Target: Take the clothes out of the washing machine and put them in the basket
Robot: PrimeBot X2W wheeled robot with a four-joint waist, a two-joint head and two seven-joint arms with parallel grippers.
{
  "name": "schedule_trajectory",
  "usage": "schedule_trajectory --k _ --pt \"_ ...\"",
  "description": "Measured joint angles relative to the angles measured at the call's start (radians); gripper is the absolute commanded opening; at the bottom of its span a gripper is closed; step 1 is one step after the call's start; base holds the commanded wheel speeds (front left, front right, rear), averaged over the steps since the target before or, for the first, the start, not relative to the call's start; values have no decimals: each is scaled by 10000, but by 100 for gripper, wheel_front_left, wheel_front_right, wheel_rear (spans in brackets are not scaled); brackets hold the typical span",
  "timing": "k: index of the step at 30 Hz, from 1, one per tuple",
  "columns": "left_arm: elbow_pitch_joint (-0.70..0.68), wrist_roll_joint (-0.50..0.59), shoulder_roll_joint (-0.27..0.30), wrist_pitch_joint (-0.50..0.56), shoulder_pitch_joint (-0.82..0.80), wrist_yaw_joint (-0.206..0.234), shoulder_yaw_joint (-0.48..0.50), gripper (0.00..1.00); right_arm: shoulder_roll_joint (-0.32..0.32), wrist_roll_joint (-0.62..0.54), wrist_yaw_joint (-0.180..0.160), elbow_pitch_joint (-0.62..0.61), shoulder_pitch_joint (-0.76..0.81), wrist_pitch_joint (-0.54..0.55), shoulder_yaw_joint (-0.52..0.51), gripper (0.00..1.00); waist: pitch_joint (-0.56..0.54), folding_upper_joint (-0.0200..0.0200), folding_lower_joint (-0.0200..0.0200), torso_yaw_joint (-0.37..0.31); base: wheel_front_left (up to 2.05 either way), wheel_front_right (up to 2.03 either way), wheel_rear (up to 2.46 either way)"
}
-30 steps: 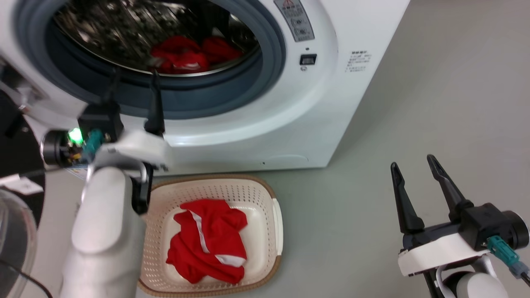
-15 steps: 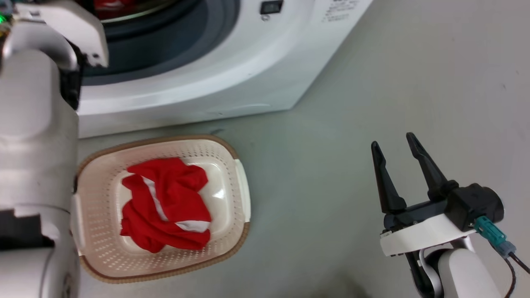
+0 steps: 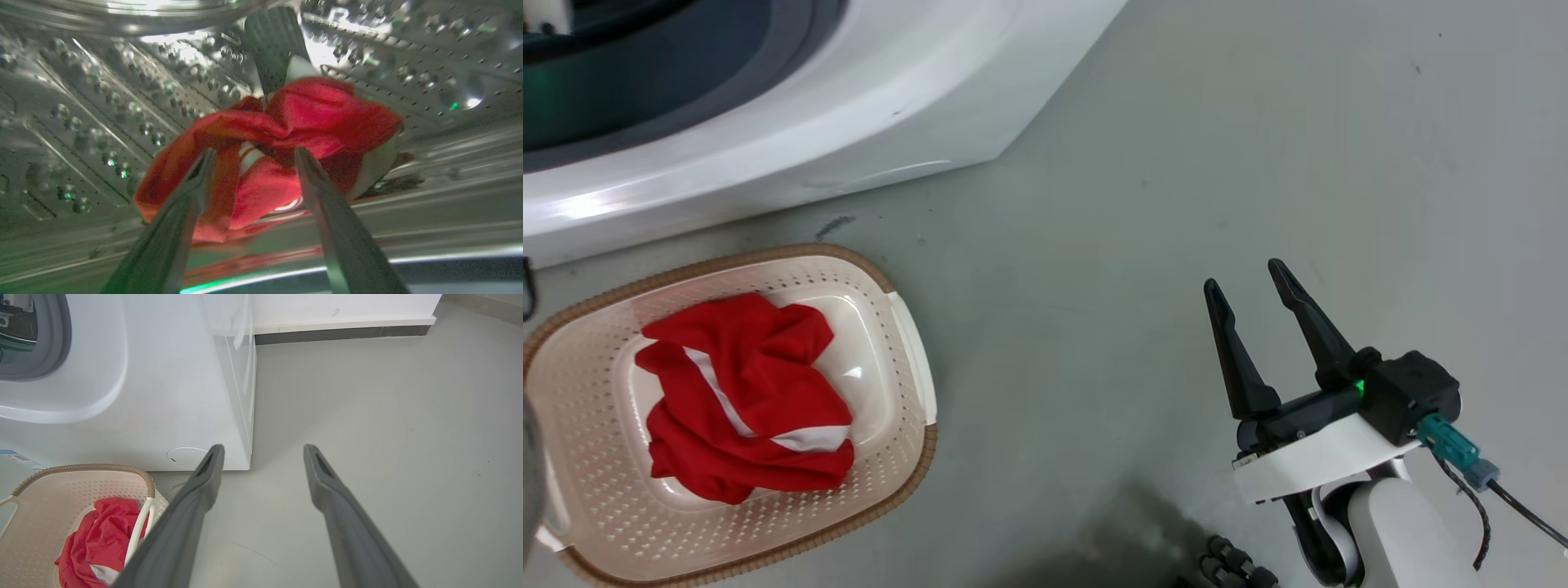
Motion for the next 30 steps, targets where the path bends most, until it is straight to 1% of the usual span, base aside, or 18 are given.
schedule_trajectory --k 6,11,12,13,14,18,21,25,30 --pt "623 -94 441 2021 -657 -21 25 100 0 244 0 -90 -146 -17 211 100 432 0 0 -324 0 0 0" --pt "685 -255 548 3097 -1136 -65 36 100 4 397 0 -130 -147 -17 412 100 667 0 0 -454 0 0 0" --pt "675 -255 568 3271 -1194 -79 8 80 2 433 0 -132 -148 -19 441 100 690 0 -1 -470 0 0 0" --pt "642 -253 589 3358 -1240 -86 -27 45 2 454 0 -132 -151 -19 466 100 714 0 -1 -486 0 0 0" --pt "593 -253 606 3400 -1246 -92 -65 0 2 479 0 -134 -162 -19 504 100 730 0 0 -501 0 0 0" --pt "391 -261 621 3494 -1215 -84 -138 0 4 568 0 -132 -186 -19 602 100 750 0 0 -543 0 0 0" --pt "44 -263 685 3277 -1102 25 -196 0 4 606 0 -107 -221 -19 650 100 700 0 0 -570 0 0 0" --pt "-652 -267 742 2219 -662 295 -244 0 4 606 0 -33 -233 -21 577 100 515 0 -1 -558 0 0 0" --pt "-1390 -449 683 90 391 740 -157 0 6 468 0 12 -228 -23 351 100 45 0 -1 -417 0 0 0"
